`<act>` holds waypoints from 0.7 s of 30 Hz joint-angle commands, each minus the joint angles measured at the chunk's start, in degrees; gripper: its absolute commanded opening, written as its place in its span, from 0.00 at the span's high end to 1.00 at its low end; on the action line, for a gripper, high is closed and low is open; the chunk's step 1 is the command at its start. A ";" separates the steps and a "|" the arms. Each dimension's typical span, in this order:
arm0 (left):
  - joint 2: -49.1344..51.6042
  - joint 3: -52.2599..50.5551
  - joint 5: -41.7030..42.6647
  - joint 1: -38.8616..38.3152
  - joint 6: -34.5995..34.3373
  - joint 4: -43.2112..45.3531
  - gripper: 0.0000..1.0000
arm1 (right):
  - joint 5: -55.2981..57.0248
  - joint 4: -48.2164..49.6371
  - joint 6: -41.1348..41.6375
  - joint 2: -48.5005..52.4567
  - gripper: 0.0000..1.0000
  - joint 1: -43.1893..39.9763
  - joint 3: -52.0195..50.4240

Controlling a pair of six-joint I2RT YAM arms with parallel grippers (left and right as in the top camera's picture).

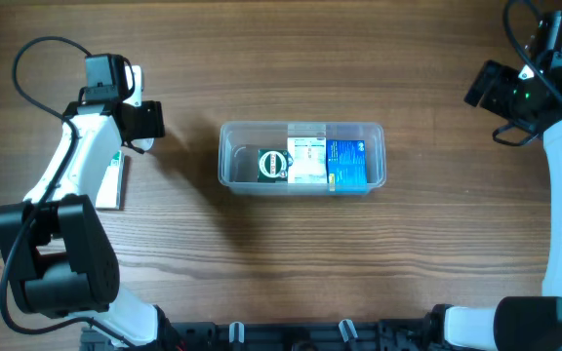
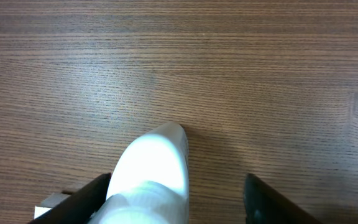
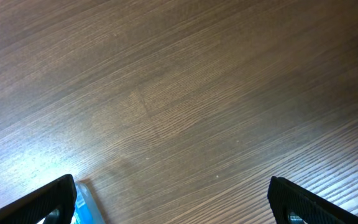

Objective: Pack container
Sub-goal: 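Open left gripper, withdraw left, and grasp the white spray bottle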

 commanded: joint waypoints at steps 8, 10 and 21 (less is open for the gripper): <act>0.33 0.37 -1.51 0.42 0.55 0.20 0.54 | 0.35 0.15 -0.85 -0.31 0.00 -0.07 0.57; 0.33 0.37 -1.51 0.42 0.55 0.20 0.58 | 0.35 0.15 -0.87 -0.31 0.00 -0.07 0.57; -0.61 0.44 -1.68 0.42 0.52 0.72 0.74 | 0.35 0.15 -0.87 -0.31 0.00 -0.07 0.57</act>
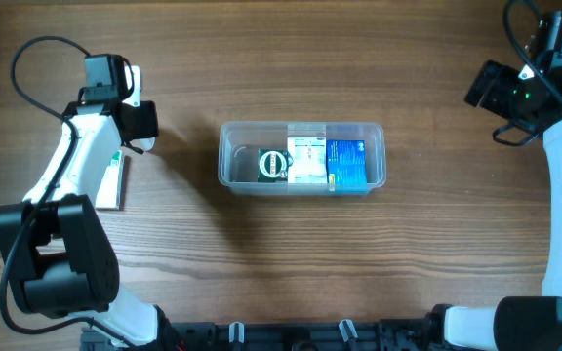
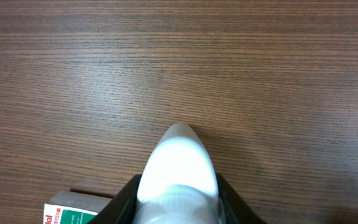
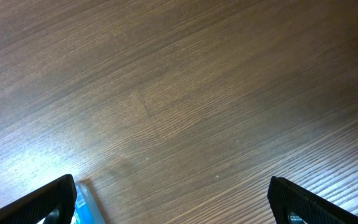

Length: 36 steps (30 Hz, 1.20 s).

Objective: Pack container
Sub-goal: 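Open left gripper, withdraw left, and grasp the white spray bottle, then carry the spray bottle over the container's left end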

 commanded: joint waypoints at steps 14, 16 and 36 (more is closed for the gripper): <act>-24.41 1.05 -0.52 -12.33 -6.49 -3.32 0.71 | 0.35 0.17 -0.85 -0.31 0.00 -0.07 0.57; -28.15 1.05 -0.81 -17.73 -8.94 -3.52 0.71 | 0.35 0.17 -0.87 -0.31 0.00 -0.07 0.57; -15.02 0.90 -1.88 -31.80 -23.26 -10.69 0.73 | 0.35 0.17 -0.87 -0.31 0.00 -0.07 0.57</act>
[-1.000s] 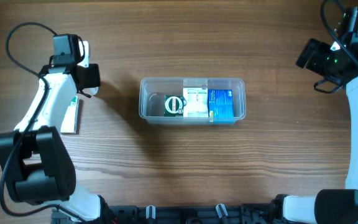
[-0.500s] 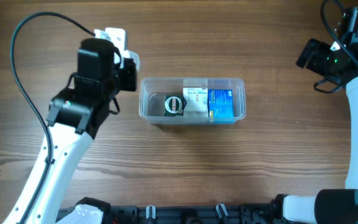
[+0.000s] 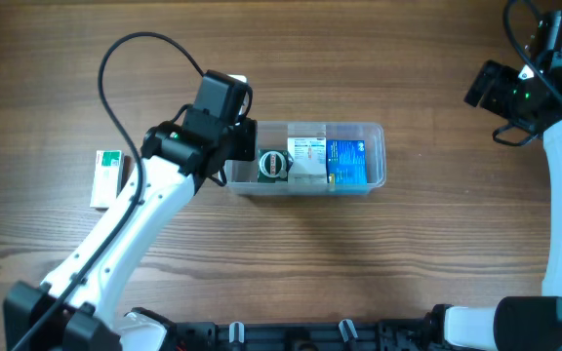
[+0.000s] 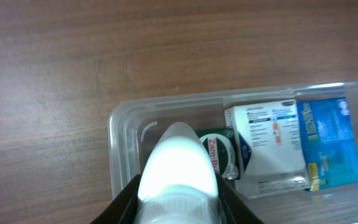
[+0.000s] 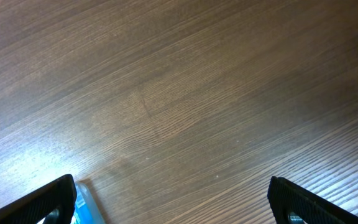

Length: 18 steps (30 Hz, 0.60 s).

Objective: Pack container
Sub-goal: 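Carry the spray bottle over the container's left end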

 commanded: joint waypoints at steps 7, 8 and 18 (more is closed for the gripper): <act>4.57 -0.04 -6.62 -0.28 -9.97 0.22 0.78 | 0.37 0.15 -0.87 -0.31 0.00 -0.07 0.57; 4.57 -0.55 -6.62 -0.28 -9.94 0.63 0.78 | 0.37 0.15 -0.87 -0.31 0.00 -0.07 0.57; 9.16 -0.72 -6.60 -0.33 -9.88 1.31 0.77 | 0.37 0.15 -0.90 -0.31 0.00 -0.07 0.57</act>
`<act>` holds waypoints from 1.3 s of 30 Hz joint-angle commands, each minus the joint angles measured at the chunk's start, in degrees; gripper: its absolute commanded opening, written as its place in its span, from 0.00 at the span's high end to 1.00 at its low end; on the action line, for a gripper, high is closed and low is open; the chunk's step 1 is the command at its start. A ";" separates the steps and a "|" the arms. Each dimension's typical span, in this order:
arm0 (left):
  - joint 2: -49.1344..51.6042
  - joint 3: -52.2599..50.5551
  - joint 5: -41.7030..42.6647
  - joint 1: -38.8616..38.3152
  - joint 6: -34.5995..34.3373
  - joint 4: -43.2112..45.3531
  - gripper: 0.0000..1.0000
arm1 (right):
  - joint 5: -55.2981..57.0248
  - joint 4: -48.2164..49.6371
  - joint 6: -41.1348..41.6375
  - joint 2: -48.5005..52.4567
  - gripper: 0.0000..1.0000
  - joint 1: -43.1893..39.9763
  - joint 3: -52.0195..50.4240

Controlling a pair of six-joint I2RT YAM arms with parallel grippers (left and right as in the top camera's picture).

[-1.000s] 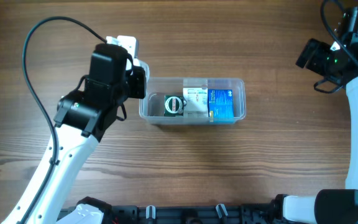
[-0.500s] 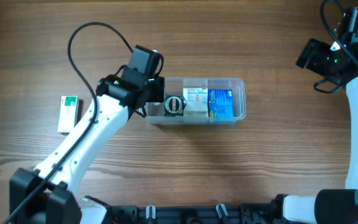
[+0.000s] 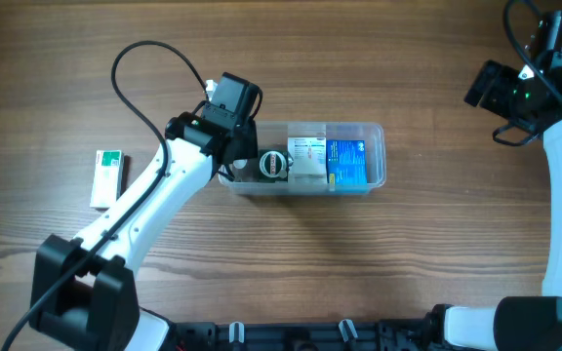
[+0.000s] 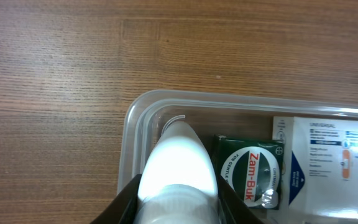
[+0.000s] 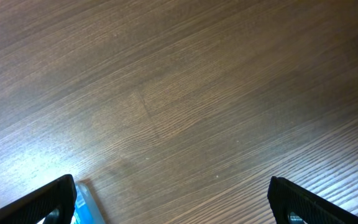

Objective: Pack container
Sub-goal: 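Carry the spray bottle over the container's left end, then lower the spray bottle into the container's left end and release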

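A clear plastic container (image 3: 302,180) lies mid-table, holding a green Zam-Buk tin (image 4: 250,177), a white box (image 3: 307,159) and a blue box (image 3: 346,162). My left gripper (image 4: 178,202) is shut on a white rounded bottle (image 4: 179,165), which hangs over the free left end of the container (image 4: 132,146), beside the tin. In the overhead view the left gripper (image 3: 237,151) covers that end, and the bottle is hidden under it. My right gripper (image 5: 173,205) stands open over bare wood at the far right (image 3: 491,90), with nothing between its fingers.
A green and white box (image 3: 108,177) lies flat on the table at the left, well away from the container. A pale blue edge (image 5: 82,202) shows by the right gripper's left finger. Bare wood surrounds the container.
My left gripper, still holding the white bottle, has come closer to the container's left end; the container and tin look larger in the wrist view. The right arm has not moved.
My left gripper stood open around the white bottle at the far left, beside the green and white box. Then it was shut on the bottle. Later it held the bottle over the container's left end, and now it is closer in there.
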 commanded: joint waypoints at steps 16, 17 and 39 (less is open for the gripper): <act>3.76 -0.37 -1.18 -0.48 -0.94 2.60 0.80 | 0.35 0.15 -0.92 -0.31 0.00 -0.07 0.57; 3.76 -0.37 -1.18 -0.48 -0.94 2.60 0.80 | 0.35 0.15 -0.87 -0.31 0.00 -0.07 0.57; 6.71 -0.35 -1.20 -1.07 -0.94 3.15 0.28 | 0.35 0.15 -0.90 -0.31 0.00 -0.07 0.57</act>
